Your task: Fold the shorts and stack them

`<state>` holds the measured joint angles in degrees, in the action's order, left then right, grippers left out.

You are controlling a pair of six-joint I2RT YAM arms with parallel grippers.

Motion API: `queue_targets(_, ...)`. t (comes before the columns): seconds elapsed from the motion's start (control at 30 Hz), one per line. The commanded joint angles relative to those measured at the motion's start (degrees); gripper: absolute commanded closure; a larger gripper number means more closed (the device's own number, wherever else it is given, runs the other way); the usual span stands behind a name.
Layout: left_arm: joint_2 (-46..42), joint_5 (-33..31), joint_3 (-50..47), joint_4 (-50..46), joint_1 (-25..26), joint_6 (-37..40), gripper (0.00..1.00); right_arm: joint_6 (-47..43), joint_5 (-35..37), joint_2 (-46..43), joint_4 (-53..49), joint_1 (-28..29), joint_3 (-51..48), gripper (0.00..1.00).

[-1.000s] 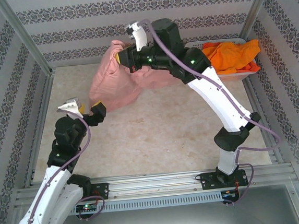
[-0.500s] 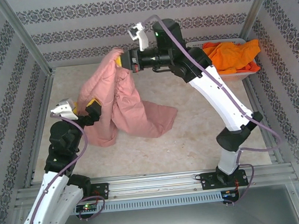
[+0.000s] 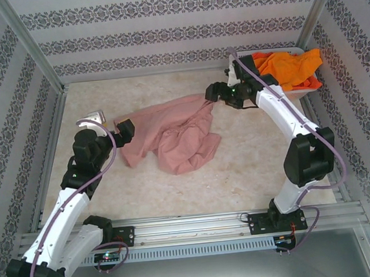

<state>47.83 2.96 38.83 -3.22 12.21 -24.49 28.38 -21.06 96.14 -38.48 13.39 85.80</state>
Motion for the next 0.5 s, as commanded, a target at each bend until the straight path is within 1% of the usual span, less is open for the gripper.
queue_targets(0.0,-0.28,-1.47,0.39,-6.73,-1.51,-4.16,0.00,-2.96,4.28,-7.32,2.18,5.27,-1.81,0.11)
queue_targets(0.1,-0.55,-0.22,-1.90,-8.20,-2.96,-7.11,0.00,-7.15,8.59,-9.37,2.12,11.99,-3.76,0.08)
queue_targets(0.17,0.17,1.28,-3.30,-8.79,-4.02,-8.79,0.00,-9.49,12.31,-8.77,1.18,16.84,-4.14,0.06)
queue_targets(0.23,1.91,2.76,-4.19,-9.66,-5.13,-10.36,0.00,-10.87,16.55,-6.67,0.61,21.39,-4.32,0.06)
queue_targets(0.3,3.83,4.22,-4.99,-9.45,-5.94,-11.37,0.00,-10.66,19.00,-3.84,0.50,24.68,-4.04,0.06)
queue_targets(0.47,10.86,7.23,-7.11,-4.13,-7.10,-13.23,0.00,-8.02,20.82,5.37,1.62,30.10,-0.36,0.04)
